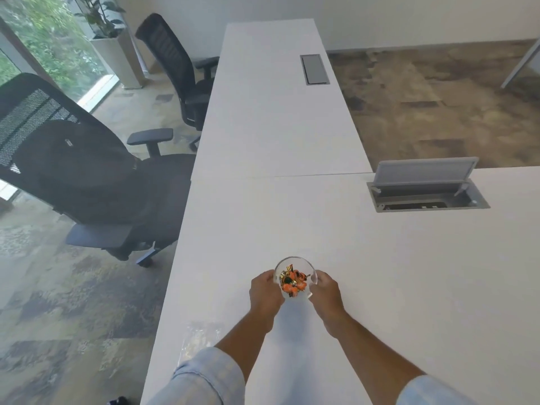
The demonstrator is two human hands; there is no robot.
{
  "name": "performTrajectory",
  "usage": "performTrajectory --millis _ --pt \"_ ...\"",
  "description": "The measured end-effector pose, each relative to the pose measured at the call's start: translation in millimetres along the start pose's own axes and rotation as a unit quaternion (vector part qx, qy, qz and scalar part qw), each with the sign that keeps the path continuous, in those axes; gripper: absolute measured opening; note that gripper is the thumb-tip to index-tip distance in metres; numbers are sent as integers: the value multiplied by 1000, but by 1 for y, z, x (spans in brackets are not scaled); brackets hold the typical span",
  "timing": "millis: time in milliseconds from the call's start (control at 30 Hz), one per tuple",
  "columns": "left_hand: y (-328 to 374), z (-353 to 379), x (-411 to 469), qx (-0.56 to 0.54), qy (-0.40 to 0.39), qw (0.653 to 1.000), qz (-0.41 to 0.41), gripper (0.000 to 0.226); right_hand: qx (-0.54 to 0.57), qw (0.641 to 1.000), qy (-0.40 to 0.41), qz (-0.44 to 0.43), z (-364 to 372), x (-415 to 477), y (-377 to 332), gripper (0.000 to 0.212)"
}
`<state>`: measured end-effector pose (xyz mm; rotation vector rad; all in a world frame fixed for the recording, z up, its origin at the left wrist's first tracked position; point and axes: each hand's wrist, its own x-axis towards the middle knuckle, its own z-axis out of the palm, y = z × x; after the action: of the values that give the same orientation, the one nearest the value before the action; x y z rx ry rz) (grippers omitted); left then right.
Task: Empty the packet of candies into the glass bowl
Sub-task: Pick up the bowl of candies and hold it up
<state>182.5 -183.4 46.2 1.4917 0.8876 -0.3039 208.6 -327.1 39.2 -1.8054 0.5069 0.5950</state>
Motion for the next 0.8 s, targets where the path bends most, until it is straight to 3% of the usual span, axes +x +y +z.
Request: performTrajectory --millis 800 --pt "27 -41 59 -88 -36 994 -50 49 -18 1000 -1 18 57 40 -37 38"
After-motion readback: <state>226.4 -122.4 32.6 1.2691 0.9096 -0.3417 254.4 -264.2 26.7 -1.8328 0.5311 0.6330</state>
